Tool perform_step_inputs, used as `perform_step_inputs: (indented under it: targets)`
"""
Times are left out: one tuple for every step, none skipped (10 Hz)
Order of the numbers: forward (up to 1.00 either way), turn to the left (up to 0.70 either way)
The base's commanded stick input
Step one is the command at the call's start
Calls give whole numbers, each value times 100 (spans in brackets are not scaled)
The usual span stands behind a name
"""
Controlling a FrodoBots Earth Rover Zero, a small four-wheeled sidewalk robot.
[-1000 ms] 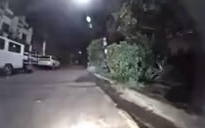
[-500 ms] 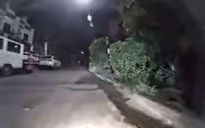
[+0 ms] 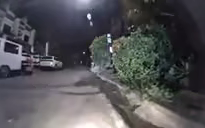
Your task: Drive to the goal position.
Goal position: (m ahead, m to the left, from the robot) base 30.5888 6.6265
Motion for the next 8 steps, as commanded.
perform_step_inputs:
  targets:
    - [0,0]
    - [0,0]
    - [0,0]
    - [0,0]
    - [0,0]
    - [0,0]
    - [0,0]
    - [67,0]
